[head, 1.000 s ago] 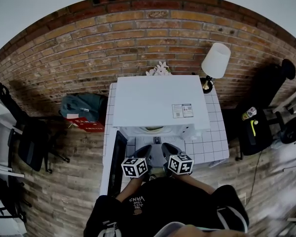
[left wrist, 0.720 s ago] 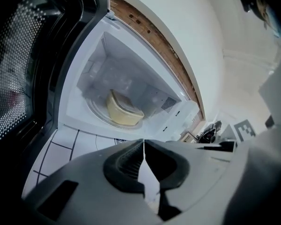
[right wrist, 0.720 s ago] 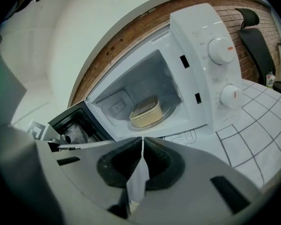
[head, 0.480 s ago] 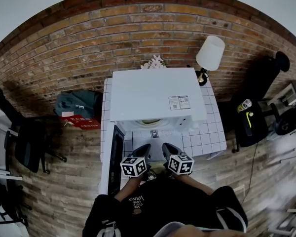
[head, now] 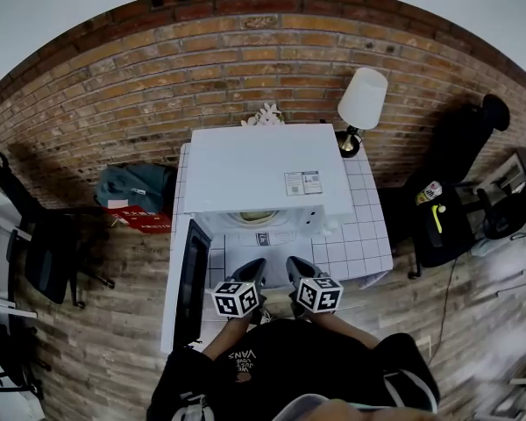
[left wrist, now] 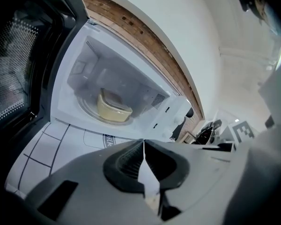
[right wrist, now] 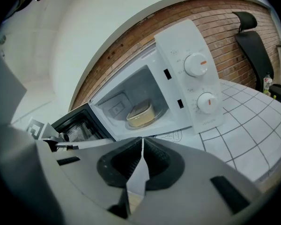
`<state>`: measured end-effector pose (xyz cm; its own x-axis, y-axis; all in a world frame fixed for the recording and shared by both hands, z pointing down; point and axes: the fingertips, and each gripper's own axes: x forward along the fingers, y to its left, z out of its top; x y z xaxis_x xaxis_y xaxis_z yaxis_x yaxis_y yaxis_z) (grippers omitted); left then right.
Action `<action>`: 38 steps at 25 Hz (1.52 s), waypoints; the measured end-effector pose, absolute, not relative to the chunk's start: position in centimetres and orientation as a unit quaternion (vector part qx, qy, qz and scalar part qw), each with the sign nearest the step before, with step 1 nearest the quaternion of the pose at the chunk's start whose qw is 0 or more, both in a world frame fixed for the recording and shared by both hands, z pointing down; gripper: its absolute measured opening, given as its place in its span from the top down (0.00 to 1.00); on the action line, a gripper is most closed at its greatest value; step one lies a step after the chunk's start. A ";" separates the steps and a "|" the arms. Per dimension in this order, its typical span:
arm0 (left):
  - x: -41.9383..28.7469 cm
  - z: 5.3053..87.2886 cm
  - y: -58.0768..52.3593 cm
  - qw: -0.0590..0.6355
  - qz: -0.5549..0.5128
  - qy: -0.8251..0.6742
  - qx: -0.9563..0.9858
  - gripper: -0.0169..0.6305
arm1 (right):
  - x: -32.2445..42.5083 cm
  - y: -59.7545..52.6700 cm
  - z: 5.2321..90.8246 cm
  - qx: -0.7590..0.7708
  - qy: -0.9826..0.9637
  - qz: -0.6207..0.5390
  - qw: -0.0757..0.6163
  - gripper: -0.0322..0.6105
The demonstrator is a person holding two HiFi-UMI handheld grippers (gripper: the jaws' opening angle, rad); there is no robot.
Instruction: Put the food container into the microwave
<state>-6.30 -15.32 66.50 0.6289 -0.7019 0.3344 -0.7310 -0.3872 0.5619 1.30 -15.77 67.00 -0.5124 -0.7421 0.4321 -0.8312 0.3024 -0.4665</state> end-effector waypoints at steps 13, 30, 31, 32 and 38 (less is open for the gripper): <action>0.5 66.2 -11.0 0.342 0.019 -0.449 0.825 0.95 | 8.5 -12.3 66.3 0.472 -0.821 0.313 0.072 0.93; 4.0 66.1 -3.7 0.328 0.003 -0.514 0.792 0.95 | 11.8 -6.3 66.6 0.411 -0.856 0.303 0.084 0.93; 4.0 66.1 -3.4 0.327 0.002 -0.519 0.790 0.95 | 11.8 -6.1 66.6 0.407 -0.858 0.303 0.084 0.93; 3.9 66.1 -3.1 0.325 0.000 -0.523 0.788 0.95 | 11.8 -5.8 66.6 0.403 -0.859 0.303 0.084 0.93; 3.5 66.0 -1.5 0.316 -0.001 -0.545 0.776 0.95 | 11.4 -4.6 66.5 0.383 -0.869 0.300 0.088 0.93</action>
